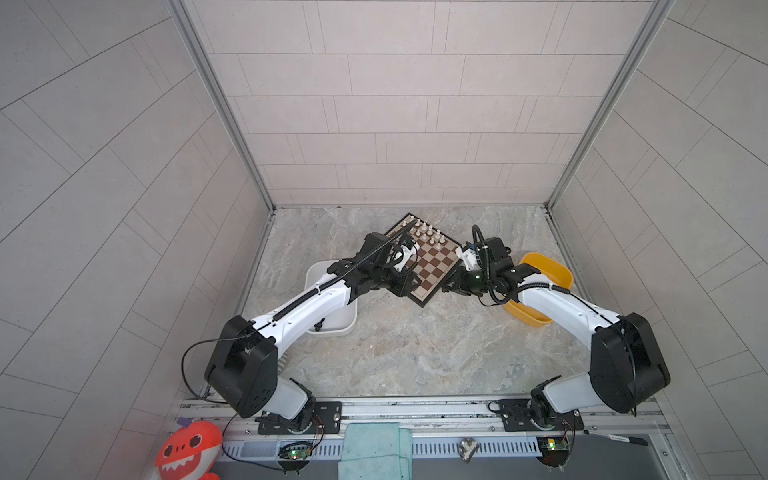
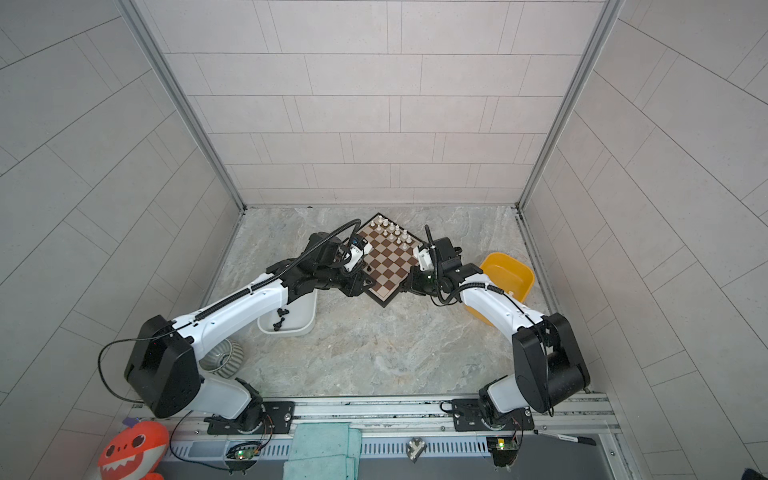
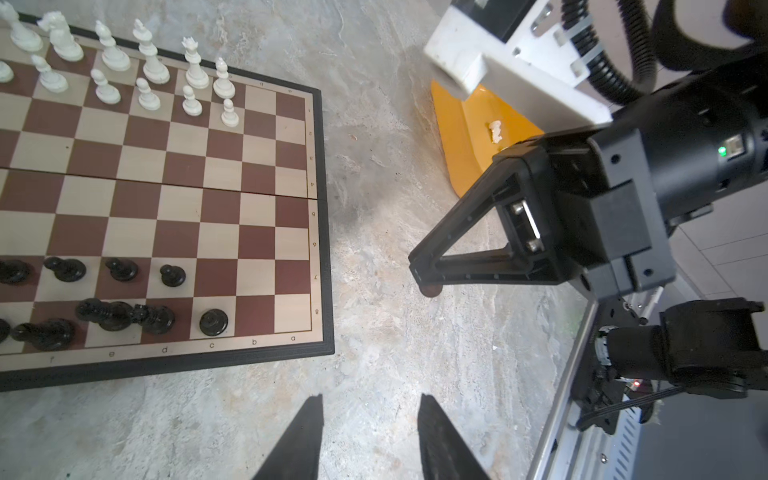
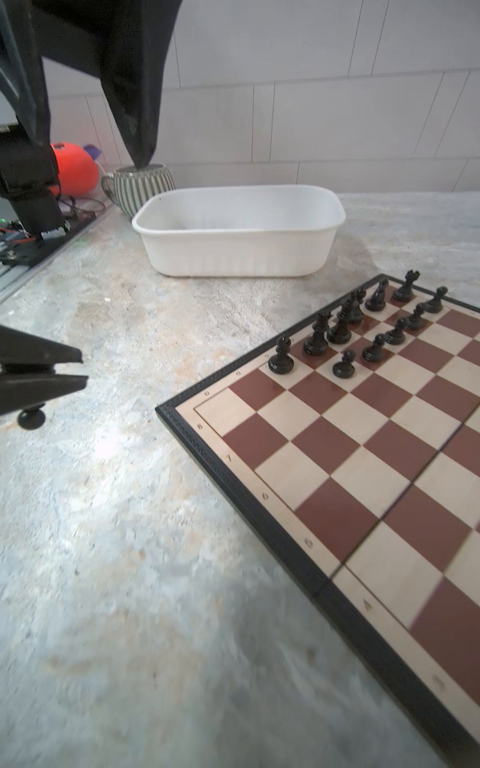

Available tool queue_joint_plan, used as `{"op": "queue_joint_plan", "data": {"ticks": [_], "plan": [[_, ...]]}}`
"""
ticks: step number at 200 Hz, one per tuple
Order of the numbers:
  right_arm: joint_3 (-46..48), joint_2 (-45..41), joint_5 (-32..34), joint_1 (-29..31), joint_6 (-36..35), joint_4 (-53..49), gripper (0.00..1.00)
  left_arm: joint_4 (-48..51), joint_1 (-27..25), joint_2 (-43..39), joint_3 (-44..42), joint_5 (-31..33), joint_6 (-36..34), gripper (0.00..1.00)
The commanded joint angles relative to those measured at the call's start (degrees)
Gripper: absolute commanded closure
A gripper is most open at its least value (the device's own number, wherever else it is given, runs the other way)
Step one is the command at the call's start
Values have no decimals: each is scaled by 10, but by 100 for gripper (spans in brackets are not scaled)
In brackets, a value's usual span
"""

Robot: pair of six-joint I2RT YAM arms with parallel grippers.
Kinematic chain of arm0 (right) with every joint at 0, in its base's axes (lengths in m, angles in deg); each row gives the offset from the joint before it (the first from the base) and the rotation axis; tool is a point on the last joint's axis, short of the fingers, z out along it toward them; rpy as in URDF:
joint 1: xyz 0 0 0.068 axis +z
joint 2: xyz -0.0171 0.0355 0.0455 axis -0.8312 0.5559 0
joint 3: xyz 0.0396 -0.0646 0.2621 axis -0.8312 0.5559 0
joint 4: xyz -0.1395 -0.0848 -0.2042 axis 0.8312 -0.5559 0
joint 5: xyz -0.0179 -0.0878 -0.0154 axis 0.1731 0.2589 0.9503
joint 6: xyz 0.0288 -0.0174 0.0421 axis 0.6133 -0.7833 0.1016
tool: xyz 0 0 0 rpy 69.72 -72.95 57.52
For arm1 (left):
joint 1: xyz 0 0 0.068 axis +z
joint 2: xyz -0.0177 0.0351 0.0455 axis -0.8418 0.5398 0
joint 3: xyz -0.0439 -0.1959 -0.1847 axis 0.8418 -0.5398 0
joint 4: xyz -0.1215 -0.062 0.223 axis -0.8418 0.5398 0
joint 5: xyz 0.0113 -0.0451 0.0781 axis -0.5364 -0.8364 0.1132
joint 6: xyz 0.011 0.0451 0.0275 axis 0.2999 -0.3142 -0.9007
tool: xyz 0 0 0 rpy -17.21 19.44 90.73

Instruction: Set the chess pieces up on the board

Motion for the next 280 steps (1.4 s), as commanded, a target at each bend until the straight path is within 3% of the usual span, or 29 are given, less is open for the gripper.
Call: {"op": "queue_joint_plan", "data": {"ticks": [1,71,133,197,280], "plan": [[-33,-2,94,19,-68,-75,100,43,9,-6,3,-3,22,57],[-185,138,341,107,-145,-148,100,103,51,-97,-51,116,38,57],[-278,281,493,157,-177,-189,100,79,71,-190,-129,161,33,57],[-349,355,570,173,-205,-211,100,66,71,-201,-145,155,38,57],[-407,424,583,172,-223,-224,97,64,71,-201,-146,153,40,57]]}}
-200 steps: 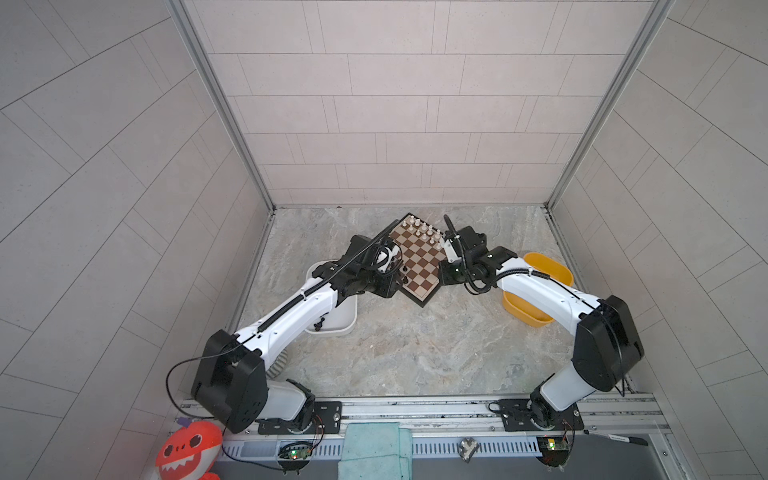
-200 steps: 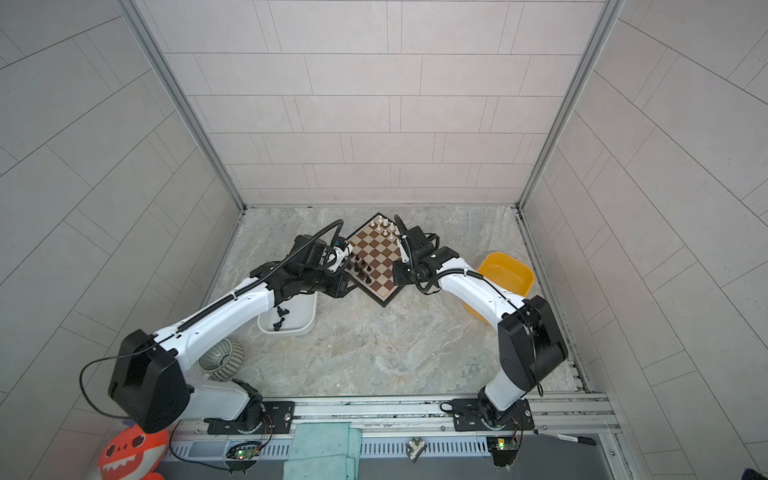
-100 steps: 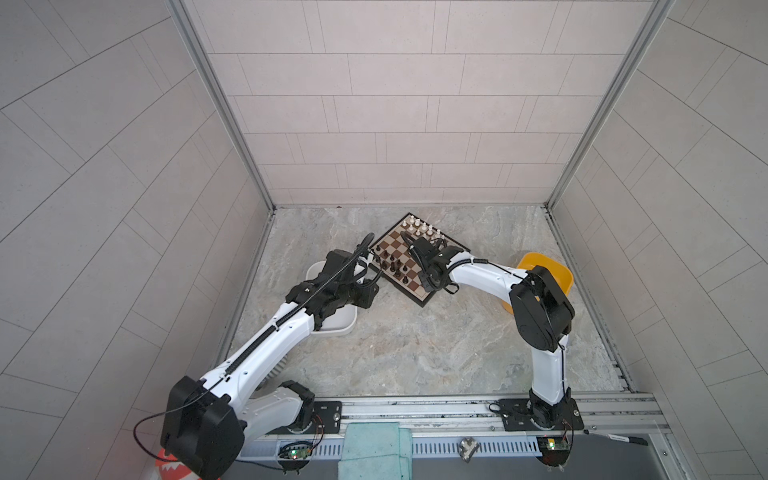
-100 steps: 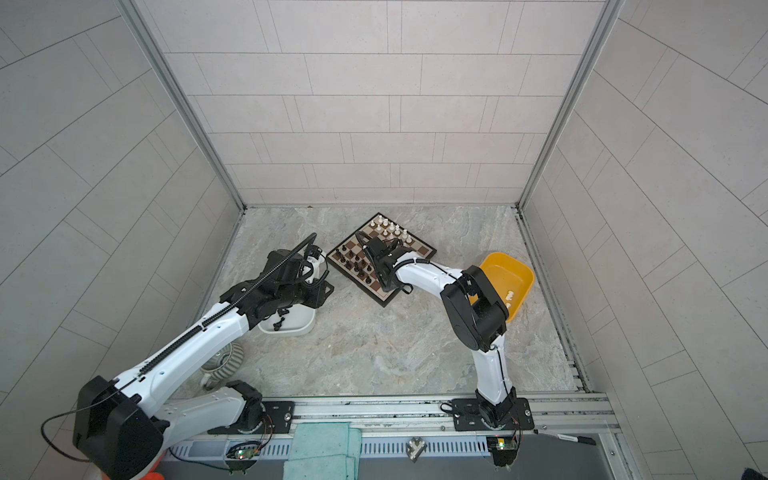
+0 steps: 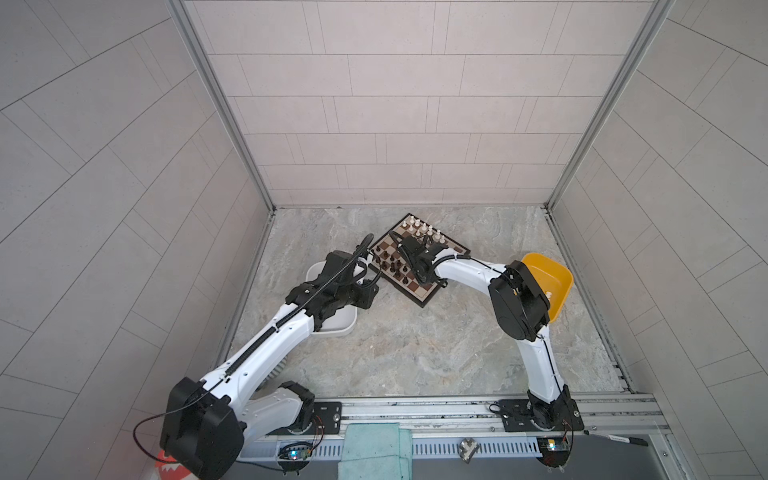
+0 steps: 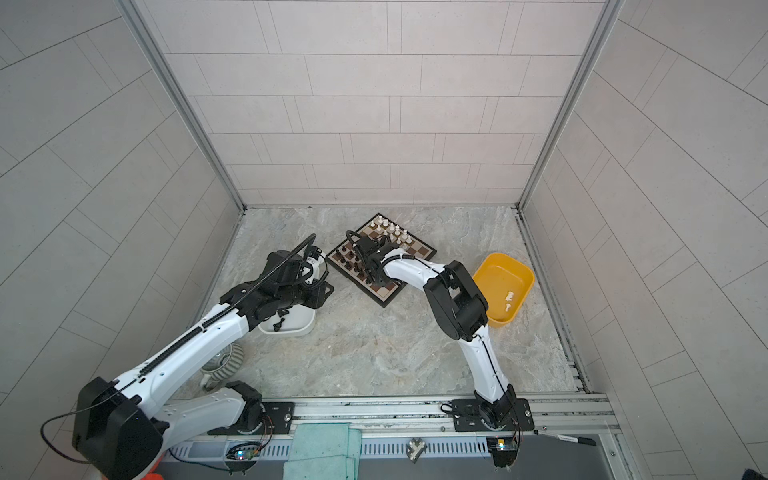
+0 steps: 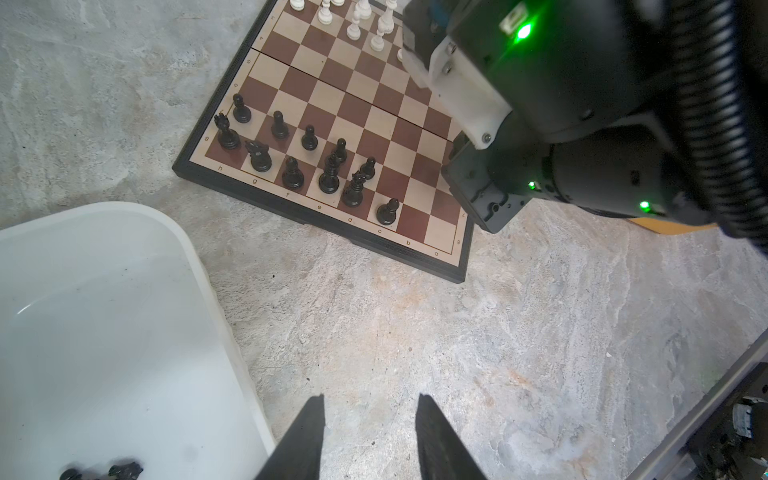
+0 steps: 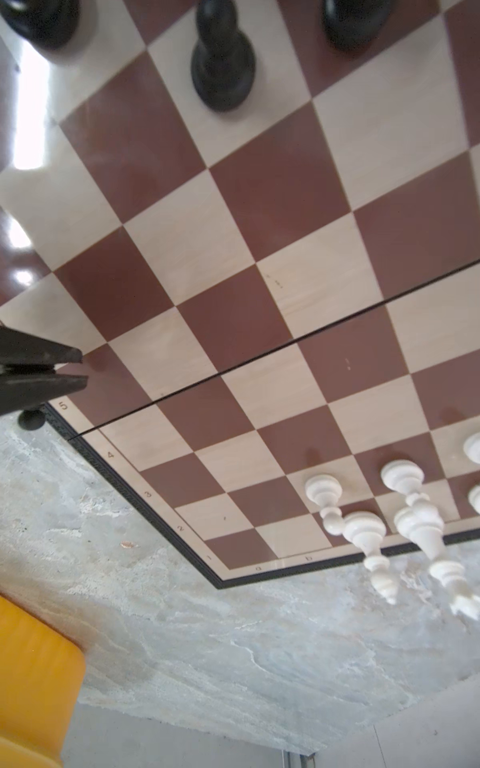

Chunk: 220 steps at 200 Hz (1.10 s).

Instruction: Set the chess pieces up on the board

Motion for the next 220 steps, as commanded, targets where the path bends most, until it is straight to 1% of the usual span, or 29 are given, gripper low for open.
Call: {"op": "queue_joint_plan", "data": {"ticks": [1,35,82,130,142,159,175,190,212,220], "plan": [[-13,10,18,3,-8,-20,96,-9,2,-8,-7,2,4,57],[-15,19,10,2,-7,-21,89,-9,2,-8,-7,2,4,57],[-16,20,-10,2,-2,-19,81,-9,2,-6,-8,-1,4,57],[-18,9,-51,-12,10,-12,80,-9,2,-8,-9,-1,5,57],[-13,-5,-60,-17,13,-8,79,-9,2,-8,-10,0,6,57],[-3,-32,-80,-29,24,-1,76,-7,2,-9,-10,2,6,57],[9,-62,-104,-45,45,0,67,-7,2,-9,-9,2,6,56],[27,-89,-153,-68,73,0,62,-8,2,-10,-11,1,7,56],[56,-121,-231,-99,137,10,45,-7,2,-8,-11,-3,9,56],[66,-129,-247,-108,167,10,41,-8,2,-9,-10,-3,10,56]]}}
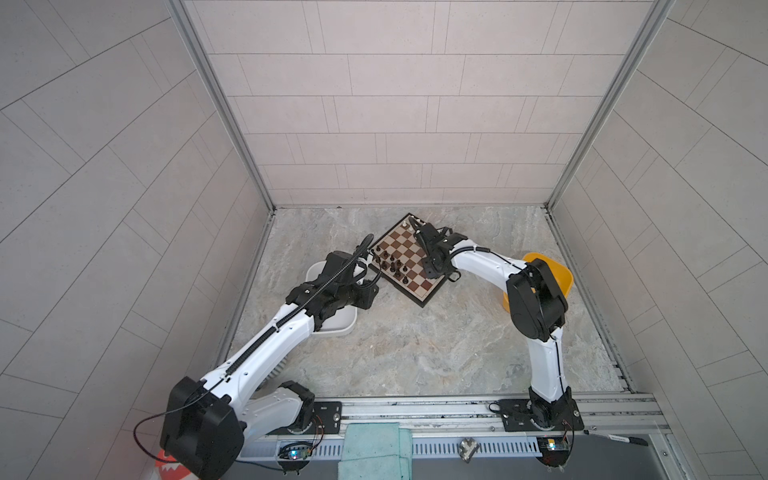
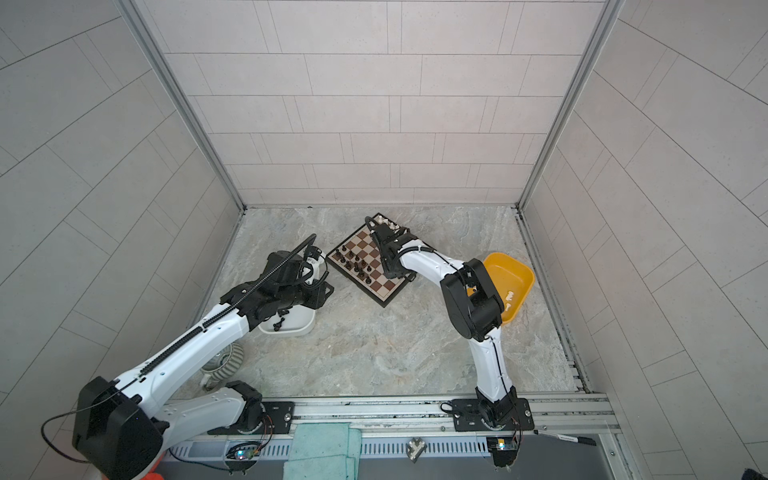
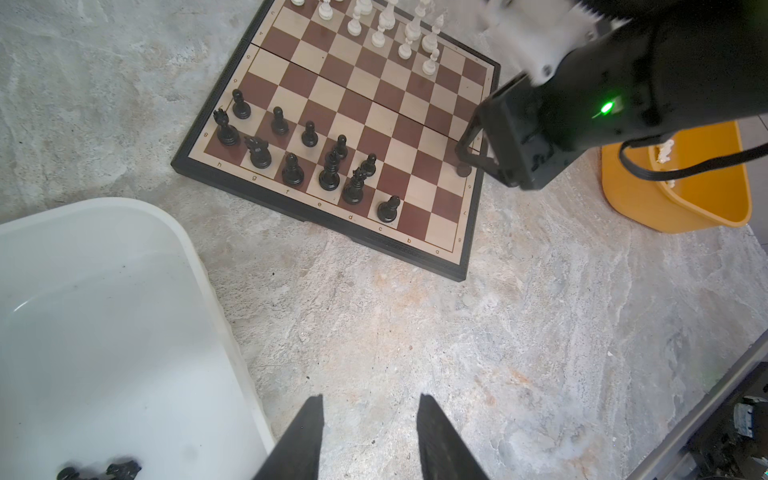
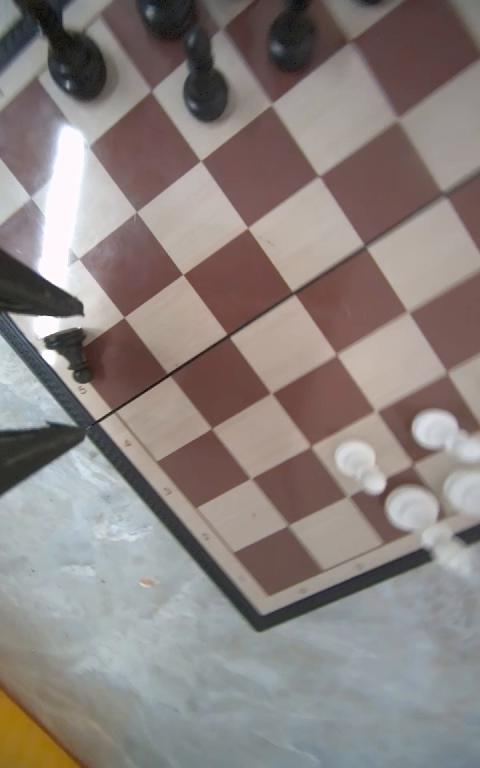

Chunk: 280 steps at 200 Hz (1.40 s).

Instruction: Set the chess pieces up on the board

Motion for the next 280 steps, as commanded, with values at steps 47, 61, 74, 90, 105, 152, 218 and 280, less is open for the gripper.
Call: {"op": "queue_joint_plan", "data": {"ticks": [47,61,74,90,105,152,218,280], "plan": [[23,-22,-189,-42,280,-20,49,-6,1,-11,-9,-1,15,54],[18,-19,-192,-40,331,-29,52,-6,0,-8,-8,-16,17,54],[12,-17,-192,-40,364,-32,53,-8,-1,-9,-9,-24,13,54],[-1,-9,-189,-40,399,-44,53,-8,-2,-13,-9,-27,11,54],[-14,6,-193,-42,428,-60,55,-9,-4,-21,-9,-26,9,54],[-38,38,-192,-49,475,-75,63,-5,-15,-36,-9,-22,2,54],[-51,61,-199,-60,493,-77,68,4,-27,-43,-4,-14,-3,54],[-63,78,-209,-62,495,-73,72,6,-32,-44,-2,-12,-5,54]]}}
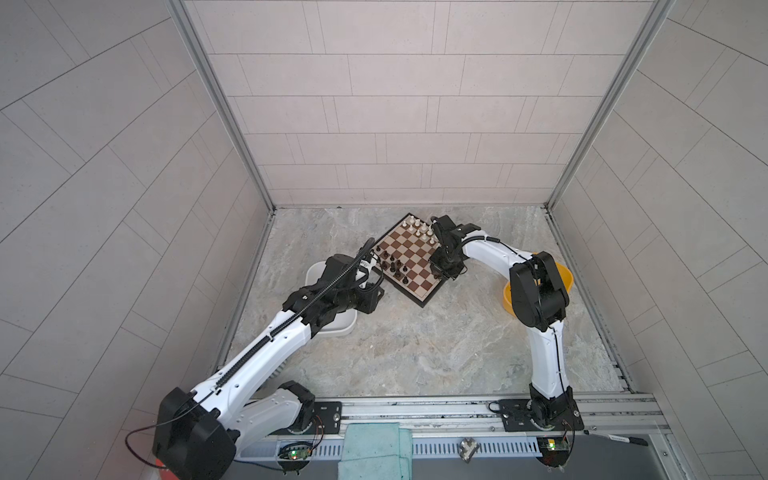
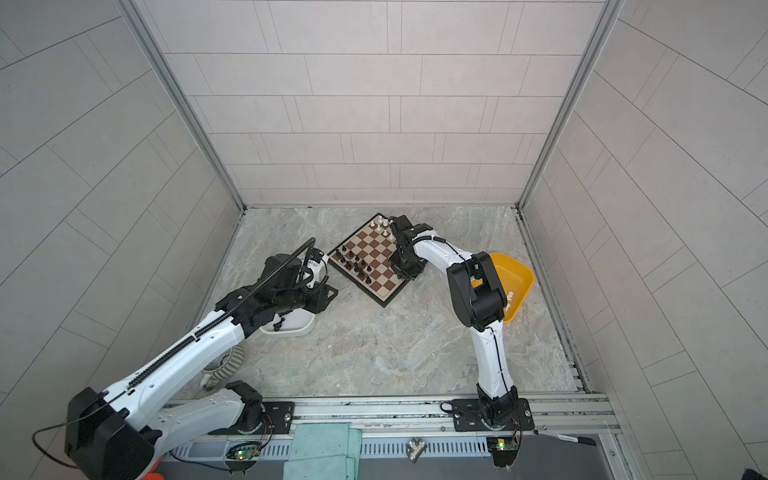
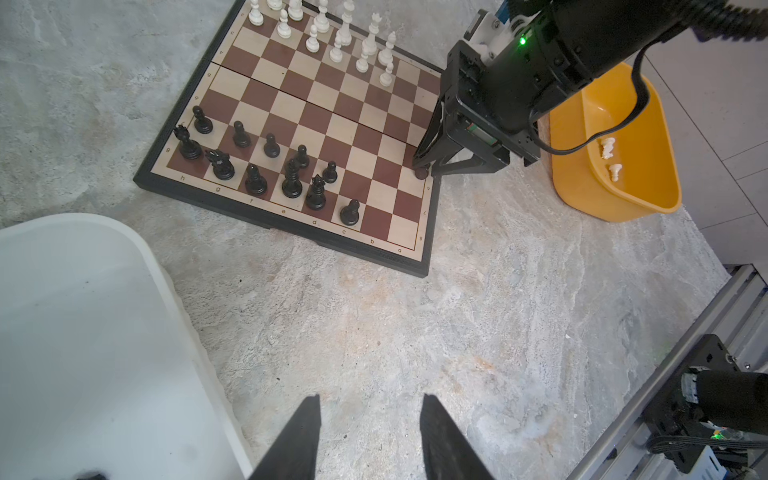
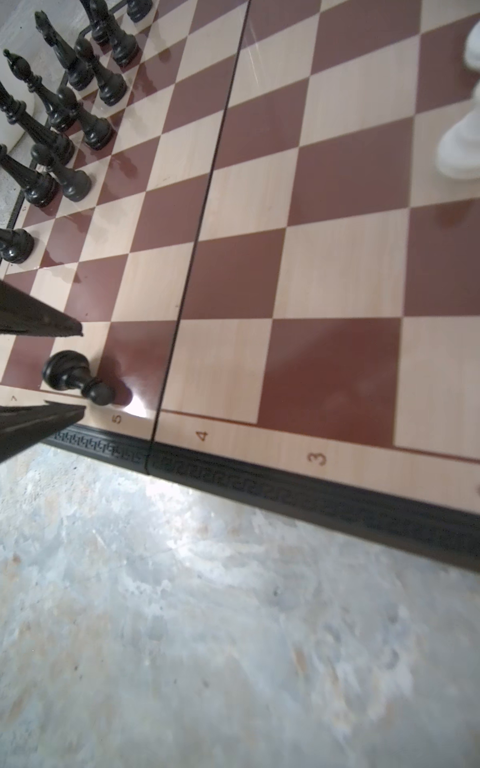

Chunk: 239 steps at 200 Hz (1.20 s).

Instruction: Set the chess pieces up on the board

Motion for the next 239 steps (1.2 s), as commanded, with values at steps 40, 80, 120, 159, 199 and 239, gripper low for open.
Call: {"op": "queue_joint_plan", "data": {"ticks": [40,80,120,159,199,239], "plan": [[-11,20,-7,-2,27,-6,76,7,-5,-11,3,7,-11,54],[-7,19,-11,-2,25,-1,81,7,-6,-9,3,9,-11,54],[1,18,-20,-3,23,11,86,9,-6,-10,3,12,-10,54],[4,4,-18,-4,-21,26,92,7,-6,-7,0,24,6,54],[38,-50,-21,-6,-137,77,94,22,-2,6,17,38,53,54],[106,-134,-30,-13,-304,138,96,29,26,32,55,-5,100,62]]}}
